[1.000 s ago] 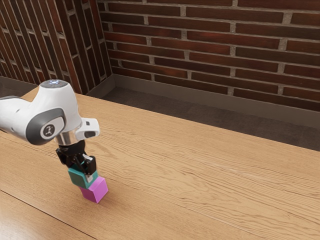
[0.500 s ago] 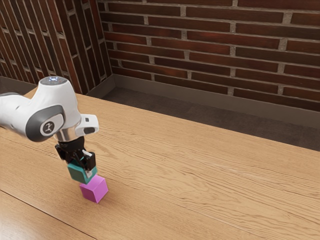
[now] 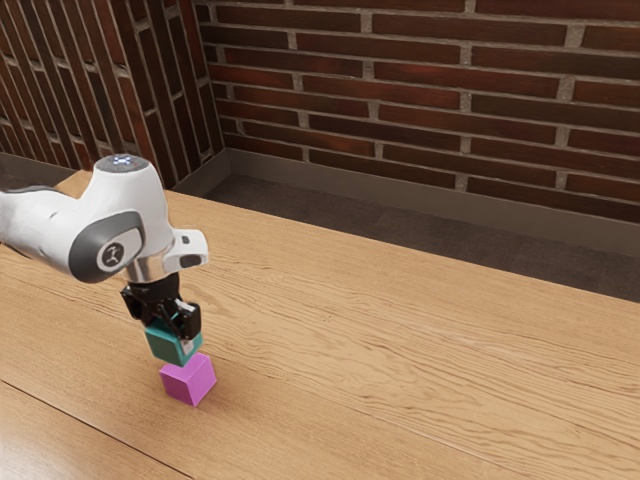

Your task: Pick up the blue block with one arm, and put the blue block on the pink block with one arm

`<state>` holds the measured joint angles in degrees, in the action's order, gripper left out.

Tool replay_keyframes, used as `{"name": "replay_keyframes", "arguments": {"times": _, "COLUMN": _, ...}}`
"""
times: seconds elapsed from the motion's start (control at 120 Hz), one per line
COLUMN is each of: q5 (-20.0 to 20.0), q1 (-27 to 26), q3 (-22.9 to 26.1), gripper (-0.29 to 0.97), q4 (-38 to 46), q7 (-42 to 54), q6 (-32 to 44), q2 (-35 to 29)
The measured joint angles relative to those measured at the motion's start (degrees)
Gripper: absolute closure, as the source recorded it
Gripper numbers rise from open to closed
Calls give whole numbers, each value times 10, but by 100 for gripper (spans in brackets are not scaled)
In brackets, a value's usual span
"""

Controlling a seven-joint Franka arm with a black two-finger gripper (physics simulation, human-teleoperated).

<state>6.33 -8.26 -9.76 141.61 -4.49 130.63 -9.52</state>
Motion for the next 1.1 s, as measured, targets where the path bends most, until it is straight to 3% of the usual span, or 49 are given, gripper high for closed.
{"name": "replay_keyframes", "arguments": {"times": 1.1, "q5": -1, "q1": -1, "q3": 4, "gripper": 34, "q4": 12, "q7": -15, "q6": 26, "q2": 30}}
